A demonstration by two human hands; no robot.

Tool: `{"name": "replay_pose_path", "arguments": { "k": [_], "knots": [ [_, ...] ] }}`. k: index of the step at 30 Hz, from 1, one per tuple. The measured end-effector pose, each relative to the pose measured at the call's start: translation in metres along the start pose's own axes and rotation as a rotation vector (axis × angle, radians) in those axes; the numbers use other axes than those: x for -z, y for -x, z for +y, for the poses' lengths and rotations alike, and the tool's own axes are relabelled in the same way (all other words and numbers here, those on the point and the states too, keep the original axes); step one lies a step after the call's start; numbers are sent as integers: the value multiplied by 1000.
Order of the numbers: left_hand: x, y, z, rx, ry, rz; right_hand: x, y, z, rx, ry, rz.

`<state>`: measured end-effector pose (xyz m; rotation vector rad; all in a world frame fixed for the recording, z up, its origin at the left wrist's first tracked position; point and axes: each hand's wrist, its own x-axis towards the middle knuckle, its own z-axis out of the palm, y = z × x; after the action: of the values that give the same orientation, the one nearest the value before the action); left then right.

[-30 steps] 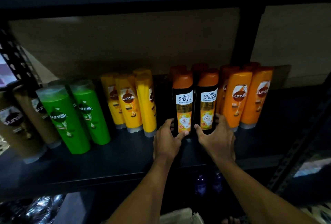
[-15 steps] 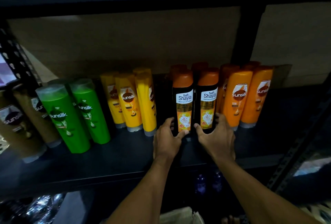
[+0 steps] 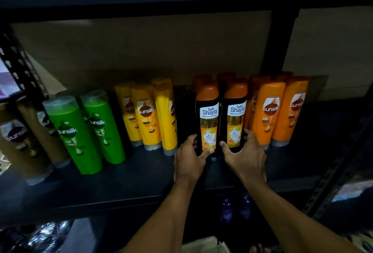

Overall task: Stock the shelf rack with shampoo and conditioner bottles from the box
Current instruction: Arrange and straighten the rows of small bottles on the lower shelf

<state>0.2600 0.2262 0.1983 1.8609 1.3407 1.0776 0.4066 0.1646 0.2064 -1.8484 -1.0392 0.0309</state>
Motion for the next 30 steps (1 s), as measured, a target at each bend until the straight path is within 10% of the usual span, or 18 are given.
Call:
{"name": "replay_pose_path", "arguments": {
  "k": [14,21,30],
  "knots": [
    [71,64,-23,-38,4,-166,28,92,-4,37,20,-6],
    [144,58,-49,29,37,2,-14,122,-76,302,-82,-263],
    [123,-14,-62,-46,40,145,-100,67,-100,127,-191,-335]
  ]
}}
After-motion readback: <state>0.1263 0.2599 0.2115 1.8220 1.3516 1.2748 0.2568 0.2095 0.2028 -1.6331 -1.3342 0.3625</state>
